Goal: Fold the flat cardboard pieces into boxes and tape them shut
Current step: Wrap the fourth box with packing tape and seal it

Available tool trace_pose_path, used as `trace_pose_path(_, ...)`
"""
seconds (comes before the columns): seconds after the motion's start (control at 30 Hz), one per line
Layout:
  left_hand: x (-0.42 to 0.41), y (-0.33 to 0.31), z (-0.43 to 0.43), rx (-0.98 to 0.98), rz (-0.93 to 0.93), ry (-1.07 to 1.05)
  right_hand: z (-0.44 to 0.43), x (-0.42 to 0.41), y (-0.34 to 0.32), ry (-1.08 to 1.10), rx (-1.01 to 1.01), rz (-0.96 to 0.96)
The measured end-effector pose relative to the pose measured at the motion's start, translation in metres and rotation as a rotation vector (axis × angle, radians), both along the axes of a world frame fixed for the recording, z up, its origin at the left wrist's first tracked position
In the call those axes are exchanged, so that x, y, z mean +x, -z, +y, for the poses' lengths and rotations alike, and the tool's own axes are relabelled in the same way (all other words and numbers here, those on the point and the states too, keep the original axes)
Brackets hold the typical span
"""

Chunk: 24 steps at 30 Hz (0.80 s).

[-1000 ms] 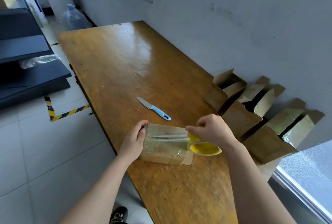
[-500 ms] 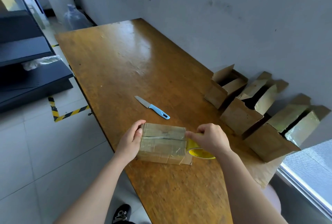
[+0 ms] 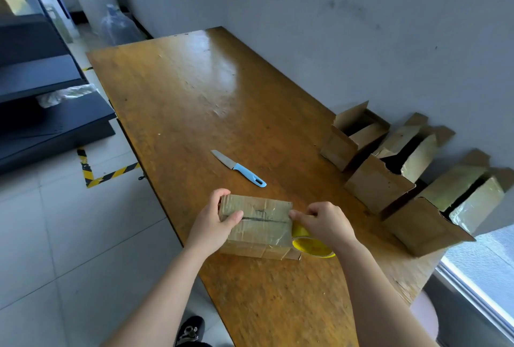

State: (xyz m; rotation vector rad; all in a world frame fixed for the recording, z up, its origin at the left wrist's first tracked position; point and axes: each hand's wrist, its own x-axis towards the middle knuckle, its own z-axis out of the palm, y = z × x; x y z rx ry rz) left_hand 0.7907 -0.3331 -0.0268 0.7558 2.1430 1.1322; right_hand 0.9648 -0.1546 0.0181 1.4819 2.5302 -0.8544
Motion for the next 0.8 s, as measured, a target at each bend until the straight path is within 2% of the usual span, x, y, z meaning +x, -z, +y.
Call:
trace_pose_path(0.13, -0.014, -0.004, 0.009, 0.011, -0.08, -0.016, -0.008, -0.003, -0.001, -0.032, -0.018, 0.02)
trace_pose_path(0.2, -0.021, -0.01, 0.01, -0.007, -0.022, 0.014, -0.017, -0.007, 0.001, -0.063, -0.002, 0.06)
trace_pose_path(0.23, -0.025, -0.013, 0.01, -0.031, 0.095, -0.01, -0.024, -0.012, 0.003, -0.073, 0.004, 0.072)
trace_pose_path(0.33, -0.027, -0.022, 0.011, -0.202, 0.725, -0.134, -0.046, -0.034, 0.008, -0.013, -0.016, 0.14)
trace_pose_path(0.37, -0.025, -0.024, 0.011, -0.248, 0.86, -0.138, -0.054, -0.042, 0.009, 0.008, -0.023, 0.155)
trace_pose_path(0.4, -0.021, -0.023, 0.011, -0.3, 0.908, -0.114, -0.062, -0.05, 0.01, 0.026, -0.028, 0.163)
trace_pose_path(0.5, -0.013, -0.015, 0.007, -0.486, 0.764, 0.021, -0.082, -0.069, 0.01, 0.085, -0.052, 0.173)
trace_pose_path(0.63, -0.039, -0.012, 0.0, -0.552, 0.725, 0.169, -0.096, -0.087, 0.01, 0.057, -0.13, 0.202)
trace_pose_path(0.8, -0.063, -0.026, -0.006, -0.524, 0.873, -0.06, -0.115, -0.101, 0.005, 0.135, -0.592, 0.429)
